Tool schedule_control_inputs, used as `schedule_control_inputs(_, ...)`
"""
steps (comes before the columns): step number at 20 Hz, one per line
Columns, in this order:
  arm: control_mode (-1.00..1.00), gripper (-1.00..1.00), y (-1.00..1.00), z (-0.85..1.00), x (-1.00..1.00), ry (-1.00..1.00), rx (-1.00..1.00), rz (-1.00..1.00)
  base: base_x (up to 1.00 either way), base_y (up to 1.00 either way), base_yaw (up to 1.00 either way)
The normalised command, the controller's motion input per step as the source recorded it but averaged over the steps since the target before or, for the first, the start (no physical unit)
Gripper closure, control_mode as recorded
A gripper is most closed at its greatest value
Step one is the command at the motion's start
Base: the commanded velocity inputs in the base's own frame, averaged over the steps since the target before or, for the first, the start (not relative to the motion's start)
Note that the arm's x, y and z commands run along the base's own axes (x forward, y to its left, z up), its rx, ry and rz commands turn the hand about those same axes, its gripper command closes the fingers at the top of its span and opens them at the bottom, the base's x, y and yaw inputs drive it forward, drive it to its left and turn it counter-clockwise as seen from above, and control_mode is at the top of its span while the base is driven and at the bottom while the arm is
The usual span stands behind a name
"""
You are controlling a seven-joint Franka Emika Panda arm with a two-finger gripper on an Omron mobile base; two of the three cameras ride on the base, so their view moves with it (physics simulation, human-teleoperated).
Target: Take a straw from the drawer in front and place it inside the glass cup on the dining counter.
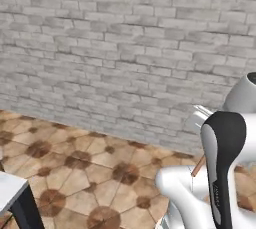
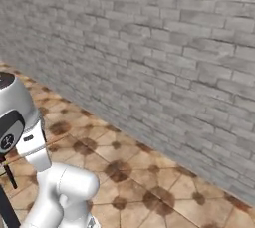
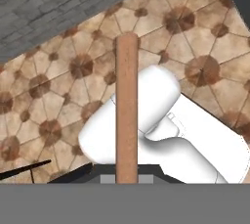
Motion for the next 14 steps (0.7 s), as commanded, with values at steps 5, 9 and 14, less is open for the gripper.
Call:
schedule_control_inputs(5,1.0,1.0,0.0,0.0,0.0,0.0,0.0,0.0,0.82,-0.16,0.67)
schedule_control_inputs(9,1.0,1.0,0.0,0.0,0.0,0.0,0.0,0.0,0.84,-0.17,0.67)
schedule_control_inputs(14,1.0,1.0,0.0,0.0,0.0,0.0,0.0,0.0,0.85,-0.19,0.66)
